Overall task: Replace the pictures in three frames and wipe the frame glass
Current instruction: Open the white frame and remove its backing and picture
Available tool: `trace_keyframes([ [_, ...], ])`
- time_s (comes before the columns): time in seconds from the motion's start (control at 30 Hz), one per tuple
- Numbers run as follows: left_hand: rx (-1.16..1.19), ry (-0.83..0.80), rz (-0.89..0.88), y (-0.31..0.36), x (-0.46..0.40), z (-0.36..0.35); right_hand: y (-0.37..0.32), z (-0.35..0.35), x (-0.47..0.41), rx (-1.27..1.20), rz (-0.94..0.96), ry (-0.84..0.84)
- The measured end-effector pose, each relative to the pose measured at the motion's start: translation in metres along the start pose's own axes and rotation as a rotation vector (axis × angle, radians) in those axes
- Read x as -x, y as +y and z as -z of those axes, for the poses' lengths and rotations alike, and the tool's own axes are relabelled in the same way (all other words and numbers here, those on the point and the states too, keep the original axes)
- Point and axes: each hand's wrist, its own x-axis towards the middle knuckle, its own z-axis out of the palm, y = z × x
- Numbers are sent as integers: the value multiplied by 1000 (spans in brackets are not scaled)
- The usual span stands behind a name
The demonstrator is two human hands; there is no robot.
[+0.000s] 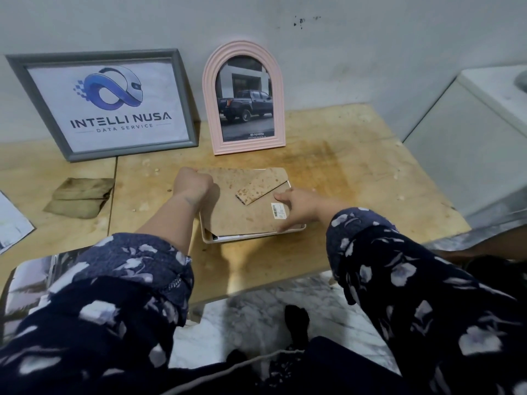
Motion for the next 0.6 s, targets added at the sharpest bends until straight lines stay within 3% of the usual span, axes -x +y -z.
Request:
trace_keyframes([
  [0.1,-26,45,79,10,7,-2,-2,3,2,-10,4,-72],
  [0.3,7,-91,161,-10,-1,-10,-7,-21,5,155,41,101],
  [0.6,87,-129,185,-44,-27,-13,-9,-12,-3,446,98,115],
])
